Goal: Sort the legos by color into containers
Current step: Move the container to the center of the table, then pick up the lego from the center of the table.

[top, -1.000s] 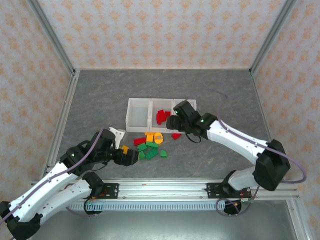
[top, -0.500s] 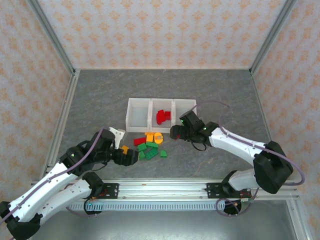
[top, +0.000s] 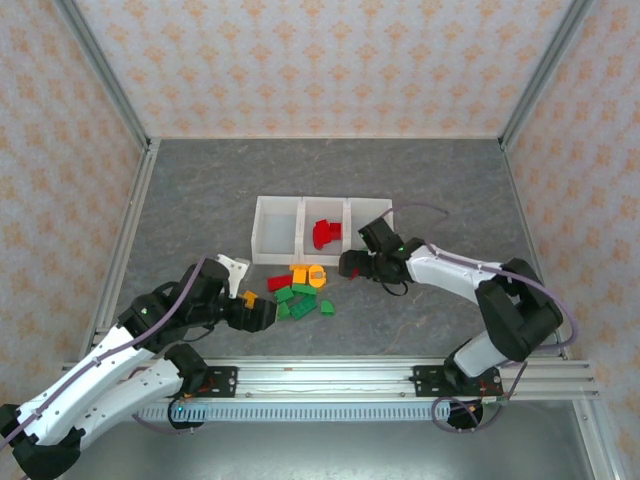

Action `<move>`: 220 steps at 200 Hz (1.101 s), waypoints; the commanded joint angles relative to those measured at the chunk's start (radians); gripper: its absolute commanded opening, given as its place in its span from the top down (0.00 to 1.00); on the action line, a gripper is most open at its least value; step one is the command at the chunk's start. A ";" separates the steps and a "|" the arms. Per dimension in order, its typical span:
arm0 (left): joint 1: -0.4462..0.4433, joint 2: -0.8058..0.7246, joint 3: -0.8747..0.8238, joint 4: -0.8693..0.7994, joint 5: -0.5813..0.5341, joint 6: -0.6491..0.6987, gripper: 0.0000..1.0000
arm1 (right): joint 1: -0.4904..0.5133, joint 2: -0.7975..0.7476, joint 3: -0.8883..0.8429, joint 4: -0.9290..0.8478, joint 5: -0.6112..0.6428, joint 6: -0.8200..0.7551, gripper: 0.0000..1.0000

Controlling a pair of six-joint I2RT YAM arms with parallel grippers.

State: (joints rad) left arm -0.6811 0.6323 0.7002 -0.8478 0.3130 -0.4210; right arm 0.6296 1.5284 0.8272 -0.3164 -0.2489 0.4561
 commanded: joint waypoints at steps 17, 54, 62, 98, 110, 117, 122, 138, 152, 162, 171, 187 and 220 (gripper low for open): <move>-0.009 -0.001 0.013 0.019 -0.009 -0.004 0.01 | -0.004 0.080 0.120 0.057 -0.010 -0.079 0.00; -0.009 -0.004 0.015 0.013 -0.025 -0.009 0.01 | -0.006 0.196 0.237 0.026 -0.003 -0.122 0.00; -0.010 -0.007 0.016 0.015 -0.025 -0.010 0.01 | -0.007 0.206 0.262 0.013 -0.001 -0.129 0.00; -0.009 -0.006 0.016 0.013 -0.025 -0.010 0.01 | -0.007 0.179 0.282 -0.048 -0.015 -0.181 0.00; -0.009 -0.008 0.015 0.015 -0.025 -0.010 0.01 | -0.006 0.144 0.254 -0.075 -0.010 -0.205 0.00; -0.009 -0.007 0.015 0.015 -0.022 -0.010 0.01 | -0.007 0.122 0.235 -0.096 -0.001 -0.219 0.00; -0.009 -0.006 0.016 0.016 -0.021 -0.010 0.01 | -0.006 0.108 0.224 -0.112 0.007 -0.227 0.00; -0.009 -0.001 0.014 0.017 -0.020 -0.009 0.01 | -0.006 0.071 0.194 -0.157 0.034 -0.242 0.01; -0.009 0.007 0.015 0.017 -0.018 -0.007 0.01 | -0.005 0.051 0.180 -0.178 0.040 -0.250 0.02; -0.009 0.010 0.014 0.016 -0.018 -0.008 0.01 | -0.005 0.048 0.175 -0.187 0.040 -0.262 0.02; -0.009 0.010 0.015 0.017 -0.020 -0.008 0.01 | -0.005 0.052 0.174 -0.191 0.035 -0.279 0.02; -0.009 0.009 0.015 0.017 -0.022 -0.010 0.01 | -0.003 0.079 0.190 -0.213 0.023 -0.309 0.02; -0.010 0.012 0.014 0.016 -0.022 -0.010 0.01 | 0.014 0.149 0.235 -0.252 0.012 -0.357 0.03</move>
State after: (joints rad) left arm -0.6811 0.6418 0.7002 -0.8478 0.3054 -0.4213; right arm 0.6319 1.6272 1.0214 -0.5018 -0.2443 0.1596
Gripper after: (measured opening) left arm 0.990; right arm 0.975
